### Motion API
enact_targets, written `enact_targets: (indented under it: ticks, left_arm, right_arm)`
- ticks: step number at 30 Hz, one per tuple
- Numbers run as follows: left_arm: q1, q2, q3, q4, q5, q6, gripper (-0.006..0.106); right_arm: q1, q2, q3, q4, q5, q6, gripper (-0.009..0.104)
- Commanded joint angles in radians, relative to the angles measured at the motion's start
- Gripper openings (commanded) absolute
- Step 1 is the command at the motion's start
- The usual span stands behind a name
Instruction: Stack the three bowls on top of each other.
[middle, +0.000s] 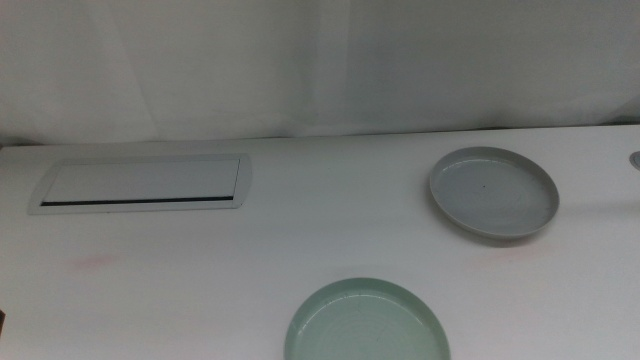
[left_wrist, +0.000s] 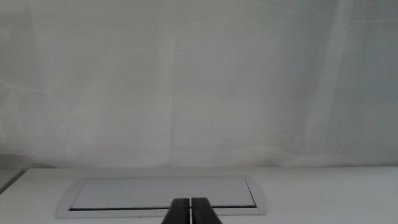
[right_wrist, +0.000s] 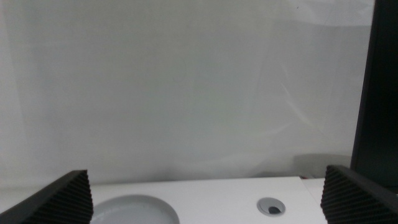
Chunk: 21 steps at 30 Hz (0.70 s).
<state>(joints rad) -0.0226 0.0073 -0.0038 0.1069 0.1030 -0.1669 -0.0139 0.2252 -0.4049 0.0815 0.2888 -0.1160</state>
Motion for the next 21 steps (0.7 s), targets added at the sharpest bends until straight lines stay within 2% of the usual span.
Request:
enact_targets:
  ticks: [1, 10, 15, 21]
  left_arm:
    - [0.002, -0.041, 0.01, -0.01, -0.015, -0.01, -0.001]
    - [0.002, -0.041, 0.01, -0.01, -0.015, -0.01, -0.001]
    - [0.002, -0.041, 0.01, -0.01, -0.015, -0.01, -0.001]
    - [0.002, -0.041, 0.01, -0.01, -0.015, -0.006, -0.001]
  right_arm:
    - [-0.004, 0.107, -0.123, -0.038, 0.099, -0.022, 0.103]
    - [-0.004, 0.561, -0.502, -0.045, 0.318, 0.011, 0.103]
    - [-0.004, 0.808, -0.675, -0.014, 0.431, 0.011, 0.103]
    - [-0.004, 1.128, -0.837, -0.007, 0.504, 0.011, 0.103]
